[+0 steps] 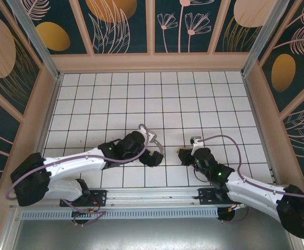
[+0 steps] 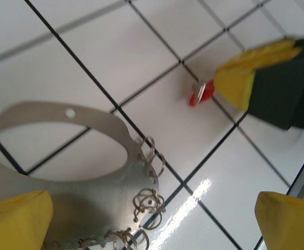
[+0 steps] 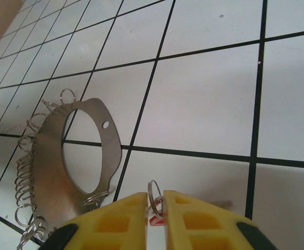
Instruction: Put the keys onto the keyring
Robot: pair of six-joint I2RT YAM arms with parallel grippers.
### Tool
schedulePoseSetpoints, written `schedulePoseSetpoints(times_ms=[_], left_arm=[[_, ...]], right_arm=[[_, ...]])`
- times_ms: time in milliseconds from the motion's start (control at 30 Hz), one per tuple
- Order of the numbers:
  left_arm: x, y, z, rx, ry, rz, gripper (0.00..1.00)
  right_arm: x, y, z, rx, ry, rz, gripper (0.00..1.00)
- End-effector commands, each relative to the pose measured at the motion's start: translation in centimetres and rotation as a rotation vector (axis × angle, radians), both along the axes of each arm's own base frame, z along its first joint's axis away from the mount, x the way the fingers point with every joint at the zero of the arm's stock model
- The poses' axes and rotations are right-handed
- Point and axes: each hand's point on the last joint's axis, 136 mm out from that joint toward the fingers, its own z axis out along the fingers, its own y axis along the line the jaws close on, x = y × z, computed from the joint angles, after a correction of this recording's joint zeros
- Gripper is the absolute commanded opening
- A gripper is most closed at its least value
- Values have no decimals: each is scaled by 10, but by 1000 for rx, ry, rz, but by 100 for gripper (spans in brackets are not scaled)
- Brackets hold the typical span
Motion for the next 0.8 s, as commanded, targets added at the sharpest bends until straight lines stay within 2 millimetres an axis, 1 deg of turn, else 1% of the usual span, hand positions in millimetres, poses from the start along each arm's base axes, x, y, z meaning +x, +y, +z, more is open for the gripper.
schedulePoseSetpoints(times_ms=[0, 67, 133, 200, 333, 400, 533, 633, 667, 733, 767], left_arm=[[16, 21, 9, -5, -62, 60, 99], [20, 29, 15, -32, -71, 76, 98], [19, 30, 18, -59, -73, 65, 98], [18, 29, 18, -75, -71, 53, 97], [17, 24, 14, -104, -64, 31, 97], [16, 23, 12, -120, -63, 22, 96], [14, 24, 16, -156, -88, 6, 96], [11, 30, 21, -188, -109, 4, 96], [9, 31, 24, -210, -116, 4, 96], [6, 33, 30, -268, -134, 3, 96], [5, 35, 32, -291, -145, 3, 96]], right_arm=[[3, 6, 5, -8, 0, 20, 18], [2, 8, 6, -15, 4, 35, 22], [1, 12, 9, -36, 3, 62, 26], [3, 15, 12, -77, 2, 82, 28], [3, 26, 22, -151, -2, 163, 38], [4, 28, 24, -200, 3, 187, 40], [10, 39, 41, -244, -20, 238, 44], [13, 52, 55, -326, -72, 351, 44], [13, 55, 55, -374, -90, 399, 44], [6, 60, 52, -473, -132, 538, 45], [9, 58, 50, -531, -158, 554, 45]])
